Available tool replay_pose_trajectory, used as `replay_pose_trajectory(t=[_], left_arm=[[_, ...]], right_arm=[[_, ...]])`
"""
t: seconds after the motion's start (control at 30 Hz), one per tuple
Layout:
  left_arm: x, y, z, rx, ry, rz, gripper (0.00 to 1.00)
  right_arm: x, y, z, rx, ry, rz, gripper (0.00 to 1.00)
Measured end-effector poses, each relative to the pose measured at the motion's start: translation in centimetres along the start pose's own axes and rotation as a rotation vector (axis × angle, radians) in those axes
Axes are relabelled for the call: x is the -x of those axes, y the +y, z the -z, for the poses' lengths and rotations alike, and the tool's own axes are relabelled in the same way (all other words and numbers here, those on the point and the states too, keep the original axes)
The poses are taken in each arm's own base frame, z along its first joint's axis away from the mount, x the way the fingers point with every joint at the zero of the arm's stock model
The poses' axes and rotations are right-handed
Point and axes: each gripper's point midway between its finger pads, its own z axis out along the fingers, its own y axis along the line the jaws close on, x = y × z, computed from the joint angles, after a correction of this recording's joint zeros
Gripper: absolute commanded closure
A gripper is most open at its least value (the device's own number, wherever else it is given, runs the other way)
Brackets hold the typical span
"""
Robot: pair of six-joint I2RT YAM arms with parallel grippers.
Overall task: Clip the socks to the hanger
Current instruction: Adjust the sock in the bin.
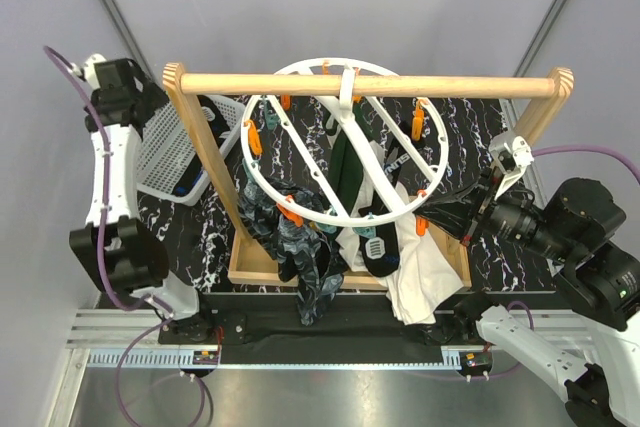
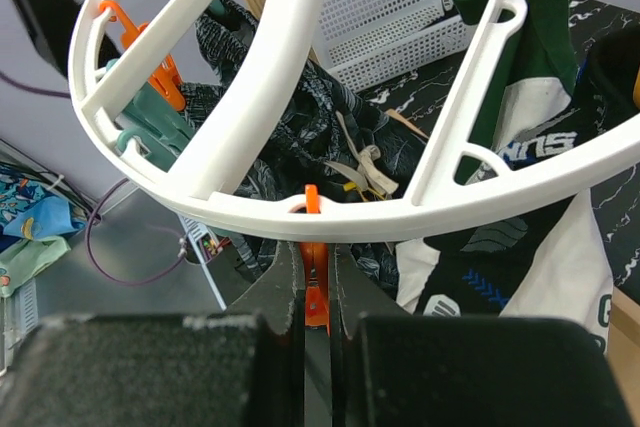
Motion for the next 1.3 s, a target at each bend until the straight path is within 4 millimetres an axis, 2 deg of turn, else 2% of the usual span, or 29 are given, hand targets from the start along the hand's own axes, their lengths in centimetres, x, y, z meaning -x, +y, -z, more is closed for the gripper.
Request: replay_pose_trajectory(t=[0.07,0.13,0.23,0.3,0.4,0.53,0.63,0.87,1.0,1.03,1.17,1.2,1.27,1.3], left_arm=[[-3.3,-0.5,-2.5,-0.023,0.095,0.007,0.1],[-7.4,-0.9,-5.0,-0.06,0.195,0.003,0.16],[-13.1,-0.7,-7.5,-0.079,0.342,-0.012,0.18],[-15.9,-0.7,-9.0,-0.076,0.406,-0.031,0.18],[-18.4,-1.3,-10.3,-0.072,0.44,-0.079,0.18],[-21.1,-2.6,-10.9,-0.046,0.451,-0.158,0.18],[-22.6,-2.9,-11.5,-0.001,0.453,-0.202,0.18],[-23.9,-0.9,-13.3,0.178,0.473,-0.236,0.18],[-24.9,0.3,-13.4,0.225,0.502,-0.253,0.25],[-25.1,0.3,-13.5,0.228,0.506,-0.253,0.28],[-25.1,0.3,-13.6,0.216,0.515,-0.235,0.54],[-25.1,0.3,-13.7,0.21,0.519,-0.228,0.63],[-24.9,0.4,-13.9,0.2,0.526,-0.214,0.74],[-24.7,0.6,-14.1,0.193,0.527,-0.209,0.86]], right_arm=[[-0.2,0.0,-0.1,0.005,0.005,-0.001,1.0],[-0.3,0.0,-0.2,0.006,0.009,-0.003,1.0],[-0.4,0.0,-0.2,0.009,0.011,-0.003,1.0],[-0.4,0.0,-0.2,0.009,0.012,-0.004,1.0],[-0.4,0.0,-0.2,0.009,0.014,-0.005,1.0],[-0.5,-0.1,-0.4,0.01,0.021,-0.008,1.0],[-0.6,-0.2,-0.5,0.009,0.027,-0.011,1.0],[-0.7,-0.2,-0.5,0.008,0.03,-0.013,1.0],[-0.7,-0.2,-0.5,0.008,0.031,-0.013,1.0],[-0.7,-0.2,-0.5,0.008,0.031,-0.013,1.0],[-0.7,-0.1,-0.4,0.008,0.031,-0.013,1.0],[-0.7,-0.1,-0.4,0.008,0.03,-0.013,1.0],[-0.6,-0.1,-0.4,0.008,0.03,-0.013,1.0],[-0.6,0.0,-0.3,0.008,0.028,-0.012,1.0]])
